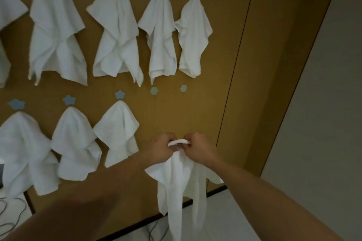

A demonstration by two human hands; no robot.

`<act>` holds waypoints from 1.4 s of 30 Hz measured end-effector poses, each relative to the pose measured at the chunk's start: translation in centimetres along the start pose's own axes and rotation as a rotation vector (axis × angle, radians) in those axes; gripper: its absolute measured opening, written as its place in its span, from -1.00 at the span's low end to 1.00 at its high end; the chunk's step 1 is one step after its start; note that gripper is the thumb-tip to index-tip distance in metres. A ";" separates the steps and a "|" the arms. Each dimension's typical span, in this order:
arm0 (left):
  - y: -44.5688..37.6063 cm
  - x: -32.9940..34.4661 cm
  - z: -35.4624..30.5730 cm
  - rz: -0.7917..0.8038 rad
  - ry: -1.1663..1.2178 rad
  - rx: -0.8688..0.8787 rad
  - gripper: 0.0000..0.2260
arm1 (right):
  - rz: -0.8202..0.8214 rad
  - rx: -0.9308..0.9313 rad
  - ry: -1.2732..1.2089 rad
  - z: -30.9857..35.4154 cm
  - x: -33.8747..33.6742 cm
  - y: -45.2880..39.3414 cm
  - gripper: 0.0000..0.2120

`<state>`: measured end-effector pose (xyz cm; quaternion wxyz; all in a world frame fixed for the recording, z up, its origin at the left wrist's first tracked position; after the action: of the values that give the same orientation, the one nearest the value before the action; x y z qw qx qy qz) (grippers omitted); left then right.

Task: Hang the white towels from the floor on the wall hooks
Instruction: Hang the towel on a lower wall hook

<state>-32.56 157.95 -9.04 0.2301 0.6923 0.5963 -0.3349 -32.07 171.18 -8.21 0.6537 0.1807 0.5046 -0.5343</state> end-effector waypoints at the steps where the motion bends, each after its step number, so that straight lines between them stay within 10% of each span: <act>1: -1.5 -0.3 0.8 -0.018 0.022 -0.011 -0.82 | 0.006 -0.016 -0.030 -1.1 0.4 -1.6 -0.69; 12: -18.9 -6.2 8.6 -0.394 -0.010 -0.232 -0.87 | -0.167 -0.231 -0.251 -12.7 2.3 -21.3 -0.89; 20: -27.6 -11.5 8.9 -0.731 -0.253 -0.141 -0.92 | -0.228 -0.750 0.020 -11.0 2.4 -33.5 -0.75; 24: -31.5 -11.3 11.1 -0.778 -0.403 -0.196 -0.83 | -0.184 -0.639 0.096 -12.8 5.3 -38.9 -0.70; 34: -33.9 -3.2 16.9 -0.636 -0.029 -0.299 -0.74 | -0.239 -0.178 -0.708 -16.1 14.8 -39.5 -0.84; 42: -33.1 -2.9 16.7 -0.699 -0.512 -0.257 -0.62 | -0.252 -0.249 -0.116 -14.1 14.9 -35.6 -0.55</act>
<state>-68.38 150.08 -15.35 0.3273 0.3101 0.7551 -0.4760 -71.22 161.46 -16.15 0.6270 0.0026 0.5469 -0.5548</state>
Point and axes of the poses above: each hand's wrist, its own y-axis away from the middle knuckle, its own x-axis out of the palm, z = x × y, the point moved 7 cm from there along -y, towards the middle knuckle, and after that the axes turned 12 degrees about -x, right-handed, at the moved point
